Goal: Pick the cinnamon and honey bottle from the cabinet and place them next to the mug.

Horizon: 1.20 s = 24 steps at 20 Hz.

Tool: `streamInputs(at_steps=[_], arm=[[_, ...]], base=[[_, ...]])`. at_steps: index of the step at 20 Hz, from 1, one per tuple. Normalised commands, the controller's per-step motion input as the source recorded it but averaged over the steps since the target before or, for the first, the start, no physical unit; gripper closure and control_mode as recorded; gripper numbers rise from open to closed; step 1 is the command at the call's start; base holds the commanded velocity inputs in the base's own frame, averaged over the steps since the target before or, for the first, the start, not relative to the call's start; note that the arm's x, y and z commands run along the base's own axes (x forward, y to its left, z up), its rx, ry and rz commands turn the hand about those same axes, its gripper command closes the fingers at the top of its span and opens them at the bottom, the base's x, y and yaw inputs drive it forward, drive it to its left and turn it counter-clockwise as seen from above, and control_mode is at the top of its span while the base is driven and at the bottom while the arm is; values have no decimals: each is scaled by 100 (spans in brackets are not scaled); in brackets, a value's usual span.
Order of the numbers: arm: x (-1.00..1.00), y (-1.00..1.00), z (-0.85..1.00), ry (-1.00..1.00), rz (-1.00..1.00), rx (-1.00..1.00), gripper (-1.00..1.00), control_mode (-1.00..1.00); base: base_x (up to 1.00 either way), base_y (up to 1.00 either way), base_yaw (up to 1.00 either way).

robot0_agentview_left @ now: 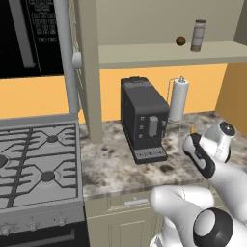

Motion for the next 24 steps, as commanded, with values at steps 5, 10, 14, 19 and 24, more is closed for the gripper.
streamInputs(at_steps=[5, 10, 14, 19, 24], arm=[[9, -3, -19, -7, 0, 3, 100, -100], [0, -4, -5, -12, 0, 3, 100, -100], [0, 0, 0, -11, 0, 0, 100, -100], [0, 0, -13, -7, 0, 0, 100, -100], [0, 0, -19, 0, 0, 0, 100, -100]], base=[[0, 0, 0], [0, 0, 0], [0, 0, 0], [0, 0, 0], [0, 0, 0]])
